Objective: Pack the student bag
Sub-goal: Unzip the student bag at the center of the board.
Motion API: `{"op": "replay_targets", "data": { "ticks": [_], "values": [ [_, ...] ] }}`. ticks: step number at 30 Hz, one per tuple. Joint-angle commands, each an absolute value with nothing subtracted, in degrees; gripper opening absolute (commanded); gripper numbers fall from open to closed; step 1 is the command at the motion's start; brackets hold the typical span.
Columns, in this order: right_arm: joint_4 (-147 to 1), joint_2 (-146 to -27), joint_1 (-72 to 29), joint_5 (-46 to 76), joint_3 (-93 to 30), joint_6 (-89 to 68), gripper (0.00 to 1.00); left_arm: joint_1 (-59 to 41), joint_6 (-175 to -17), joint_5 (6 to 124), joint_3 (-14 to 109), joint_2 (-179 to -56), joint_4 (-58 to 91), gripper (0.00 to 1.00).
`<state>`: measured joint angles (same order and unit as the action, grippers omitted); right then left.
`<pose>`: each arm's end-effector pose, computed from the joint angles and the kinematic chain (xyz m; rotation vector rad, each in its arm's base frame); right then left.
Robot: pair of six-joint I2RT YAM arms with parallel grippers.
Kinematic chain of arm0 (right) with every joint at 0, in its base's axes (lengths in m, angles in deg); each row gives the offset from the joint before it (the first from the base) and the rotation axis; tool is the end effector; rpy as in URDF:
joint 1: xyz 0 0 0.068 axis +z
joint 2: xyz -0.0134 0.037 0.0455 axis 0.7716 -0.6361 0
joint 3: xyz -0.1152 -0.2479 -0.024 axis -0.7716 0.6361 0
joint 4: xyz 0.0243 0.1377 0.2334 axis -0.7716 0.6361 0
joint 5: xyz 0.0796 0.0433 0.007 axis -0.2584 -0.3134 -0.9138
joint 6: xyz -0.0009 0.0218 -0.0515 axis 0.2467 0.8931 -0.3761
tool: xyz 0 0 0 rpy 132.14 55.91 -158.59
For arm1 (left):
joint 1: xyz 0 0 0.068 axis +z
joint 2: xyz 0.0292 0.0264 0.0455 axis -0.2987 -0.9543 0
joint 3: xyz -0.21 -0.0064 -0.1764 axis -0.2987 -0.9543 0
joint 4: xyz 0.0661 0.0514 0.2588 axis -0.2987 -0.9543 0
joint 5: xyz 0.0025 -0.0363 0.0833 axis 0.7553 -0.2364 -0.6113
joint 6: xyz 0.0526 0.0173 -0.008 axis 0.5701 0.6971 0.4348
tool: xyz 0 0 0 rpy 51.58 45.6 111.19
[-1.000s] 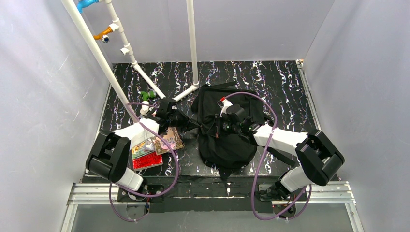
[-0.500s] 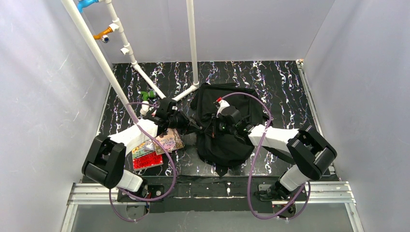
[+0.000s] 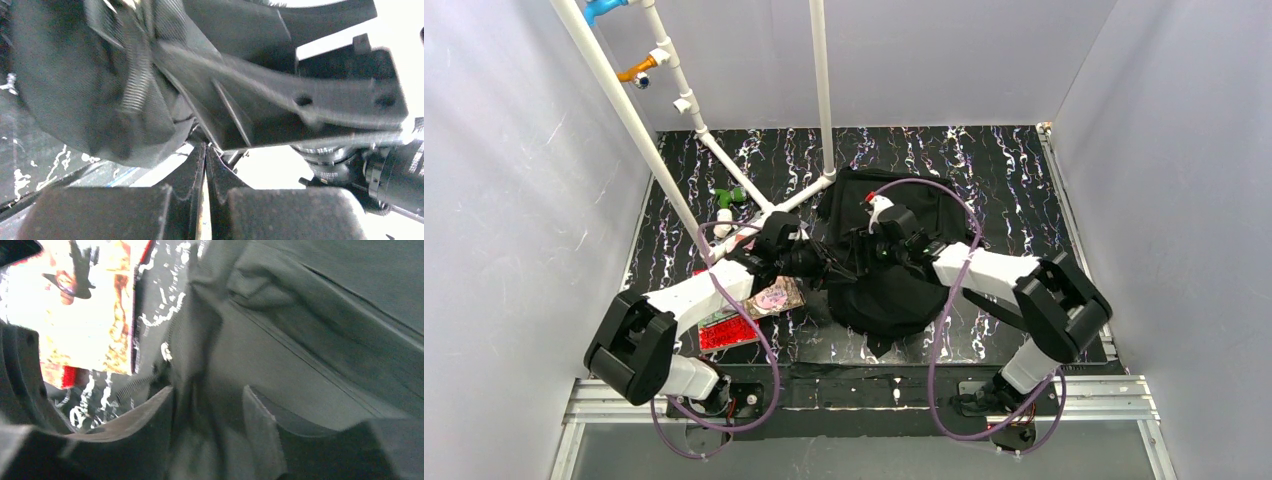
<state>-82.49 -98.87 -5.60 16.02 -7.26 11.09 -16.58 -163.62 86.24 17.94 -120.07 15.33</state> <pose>0.2529 0.2579 0.1891 -0.3951 2.2359 0.8310 0.2368 -0.1825 0.2117 -0.6564 2.5296 -1.5127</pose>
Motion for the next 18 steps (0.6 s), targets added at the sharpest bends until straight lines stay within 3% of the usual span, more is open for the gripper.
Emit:
{"op": "replay_targets", "data": {
  "ticks": [1,4,8,10,13,18],
  "values": [
    [-67.1,-88.7,-6.2,20.3,-9.4,0.1,0.68,-12.0,-162.6,90.8,16.0,-118.0,15.0,0.00],
    [-62.4,-84.2,-6.2,21.3,-8.8,-4.7,0.82,-10.1,-158.0,88.6,17.3,-115.4,8.7,0.00],
    [-60.3,-85.2,-5.4,20.1,-12.4,-2.3,0.84,-8.4,-149.4,83.6,20.4,-112.7,-2.8,0.00],
    [-59.7,-87.9,-2.8,25.3,-15.9,3.2,0.87,-7.5,-146.1,82.3,21.3,-111.2,-7.3,0.10],
    [-55.0,-92.7,0.5,32.4,-23.3,14.9,0.84,-7.1,-141.6,77.4,22.2,-106.6,-13.3,0.30],
    [-59.7,-96.2,2.5,25.5,-25.5,27.2,0.71,-6.8,-136.4,69.4,22.9,-98.1,-20.9,0.56]
  ]
}}
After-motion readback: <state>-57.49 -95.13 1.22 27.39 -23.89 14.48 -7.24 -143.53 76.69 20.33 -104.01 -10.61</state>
